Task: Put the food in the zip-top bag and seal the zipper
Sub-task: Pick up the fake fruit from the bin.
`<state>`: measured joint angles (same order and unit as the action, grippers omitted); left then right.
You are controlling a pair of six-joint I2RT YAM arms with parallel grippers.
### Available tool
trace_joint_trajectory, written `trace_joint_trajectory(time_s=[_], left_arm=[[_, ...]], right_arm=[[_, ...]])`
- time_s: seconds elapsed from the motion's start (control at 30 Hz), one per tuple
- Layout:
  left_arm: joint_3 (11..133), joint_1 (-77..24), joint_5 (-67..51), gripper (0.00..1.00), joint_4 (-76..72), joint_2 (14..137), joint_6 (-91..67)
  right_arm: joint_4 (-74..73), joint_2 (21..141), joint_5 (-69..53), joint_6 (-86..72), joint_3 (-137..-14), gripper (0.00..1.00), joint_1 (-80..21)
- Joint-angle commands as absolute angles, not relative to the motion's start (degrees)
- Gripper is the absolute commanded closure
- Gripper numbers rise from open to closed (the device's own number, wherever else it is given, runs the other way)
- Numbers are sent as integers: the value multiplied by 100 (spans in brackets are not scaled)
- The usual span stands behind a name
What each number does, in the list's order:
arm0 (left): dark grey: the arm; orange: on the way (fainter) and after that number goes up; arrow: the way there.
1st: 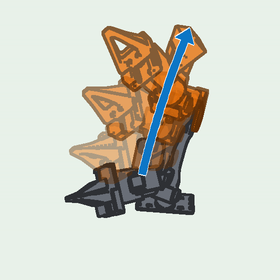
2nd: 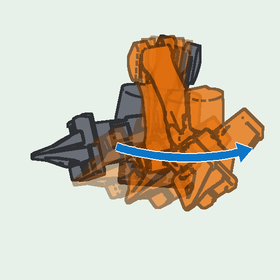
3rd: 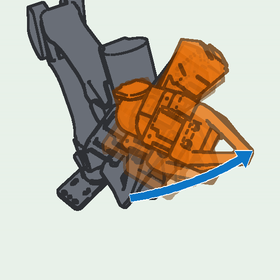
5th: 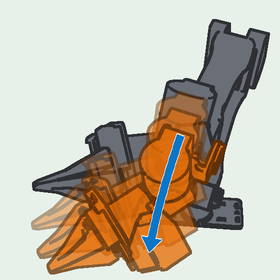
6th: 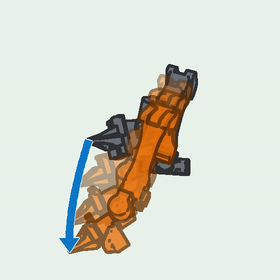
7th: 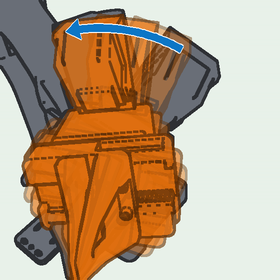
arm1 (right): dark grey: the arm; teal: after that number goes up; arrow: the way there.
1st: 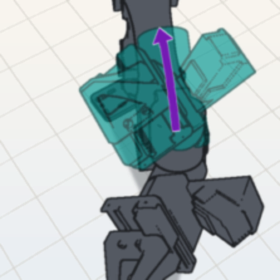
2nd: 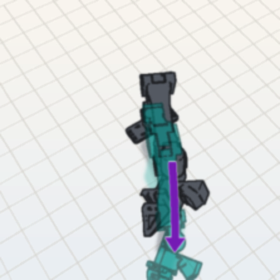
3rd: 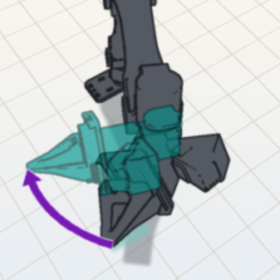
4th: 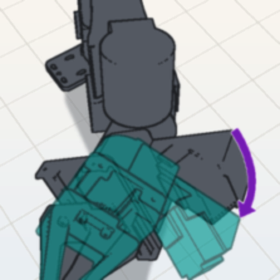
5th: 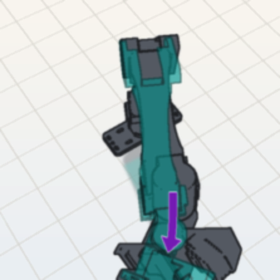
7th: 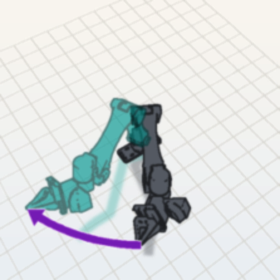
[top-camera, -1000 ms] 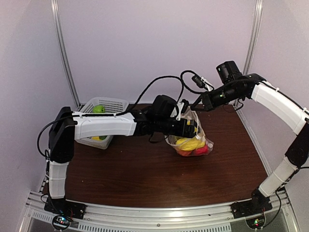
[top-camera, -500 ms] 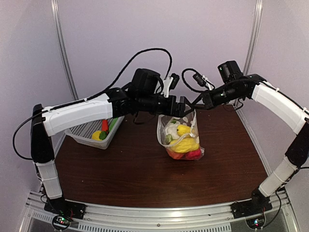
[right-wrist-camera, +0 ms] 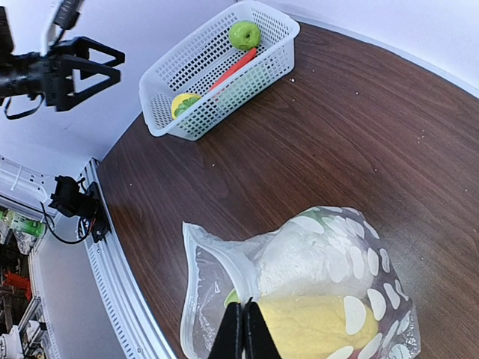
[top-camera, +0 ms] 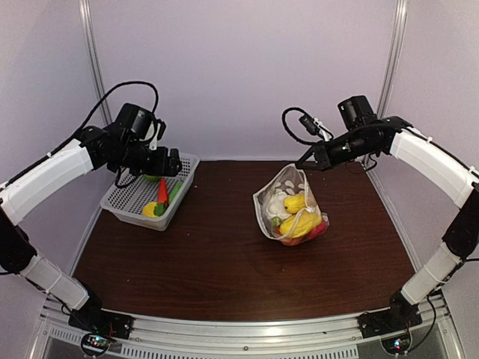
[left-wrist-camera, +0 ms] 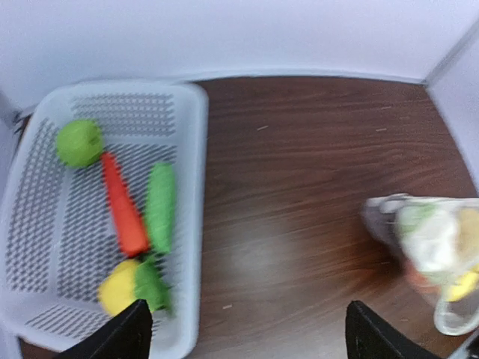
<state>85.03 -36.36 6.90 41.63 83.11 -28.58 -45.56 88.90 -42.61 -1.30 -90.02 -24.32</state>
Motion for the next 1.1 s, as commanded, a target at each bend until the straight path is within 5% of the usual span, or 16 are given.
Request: trace_joint_trajectory(time_s=[0.0,0.5,0.9,1.07], left_arm=[[7635,-2857,1311,7,5204,8203,-2372],[7051,-1656,206,2,4014,9552,-1968],[7361,-1481,-420,21,4032,10029,-1821],[7760,-1457,-129,9,4233,9929,-1717]], right_arm=[[-4264,8641,-4419,-71,-8998,100,-2393],[-4289,8554,-4294,182,-8810,100,-2395],[-4317,8509,-4234,237,-8767,100,-2391],[-4346,8510,-4223,246,-8802,100,-2391]])
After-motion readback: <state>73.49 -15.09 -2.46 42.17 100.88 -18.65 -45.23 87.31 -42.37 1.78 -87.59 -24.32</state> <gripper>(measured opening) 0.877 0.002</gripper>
